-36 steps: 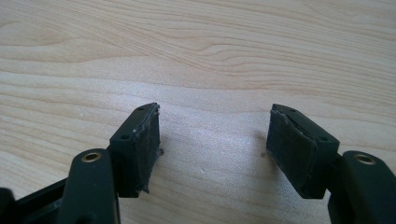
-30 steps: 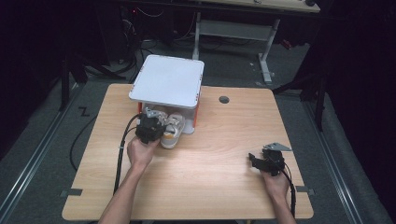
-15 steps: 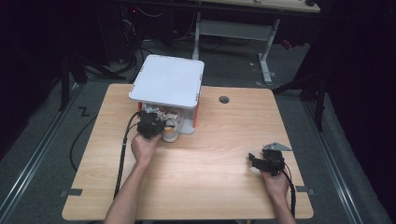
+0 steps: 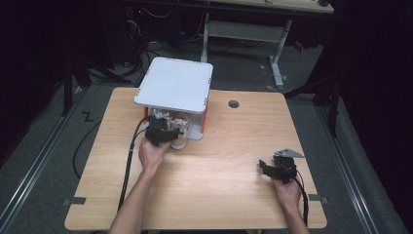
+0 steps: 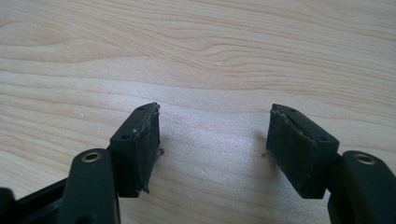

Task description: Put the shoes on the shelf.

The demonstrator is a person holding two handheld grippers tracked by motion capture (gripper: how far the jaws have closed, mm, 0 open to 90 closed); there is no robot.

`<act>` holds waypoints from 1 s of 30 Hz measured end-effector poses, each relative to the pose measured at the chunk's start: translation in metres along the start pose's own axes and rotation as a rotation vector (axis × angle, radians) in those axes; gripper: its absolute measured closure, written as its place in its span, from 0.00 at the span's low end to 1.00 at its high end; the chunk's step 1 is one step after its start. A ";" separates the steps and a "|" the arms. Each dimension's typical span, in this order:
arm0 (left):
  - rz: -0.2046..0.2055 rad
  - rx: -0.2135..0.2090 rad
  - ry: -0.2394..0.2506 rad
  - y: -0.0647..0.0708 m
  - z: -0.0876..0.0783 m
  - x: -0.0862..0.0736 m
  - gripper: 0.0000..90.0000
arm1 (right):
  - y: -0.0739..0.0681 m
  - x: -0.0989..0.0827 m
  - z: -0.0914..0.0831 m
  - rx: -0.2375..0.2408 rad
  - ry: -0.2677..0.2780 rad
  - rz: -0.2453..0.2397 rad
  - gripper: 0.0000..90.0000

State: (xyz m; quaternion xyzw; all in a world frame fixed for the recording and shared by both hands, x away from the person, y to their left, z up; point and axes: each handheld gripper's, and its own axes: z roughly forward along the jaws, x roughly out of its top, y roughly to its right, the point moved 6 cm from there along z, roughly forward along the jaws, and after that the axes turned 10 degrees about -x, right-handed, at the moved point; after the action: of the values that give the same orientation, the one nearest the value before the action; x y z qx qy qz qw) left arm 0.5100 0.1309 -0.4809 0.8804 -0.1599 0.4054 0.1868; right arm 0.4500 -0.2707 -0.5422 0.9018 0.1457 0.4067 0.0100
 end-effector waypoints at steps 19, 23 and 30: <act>0.034 0.046 0.006 0.014 -0.054 -0.027 0.21 | -0.026 0.026 -0.001 0.140 0.001 -0.066 0.74; 0.011 0.069 -0.012 0.015 -0.053 -0.036 0.18 | -0.037 0.052 -0.006 0.232 0.040 -0.038 0.73; -0.001 0.095 -0.062 0.018 -0.038 -0.048 0.17 | -0.052 0.098 -0.015 0.355 0.114 0.024 0.71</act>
State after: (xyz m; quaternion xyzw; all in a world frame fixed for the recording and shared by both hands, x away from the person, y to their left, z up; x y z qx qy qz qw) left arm 0.4475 0.1385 -0.4913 0.9005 -0.1458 0.3850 0.1401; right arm 0.4870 -0.1961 -0.4679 0.8666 0.2049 0.4251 -0.1625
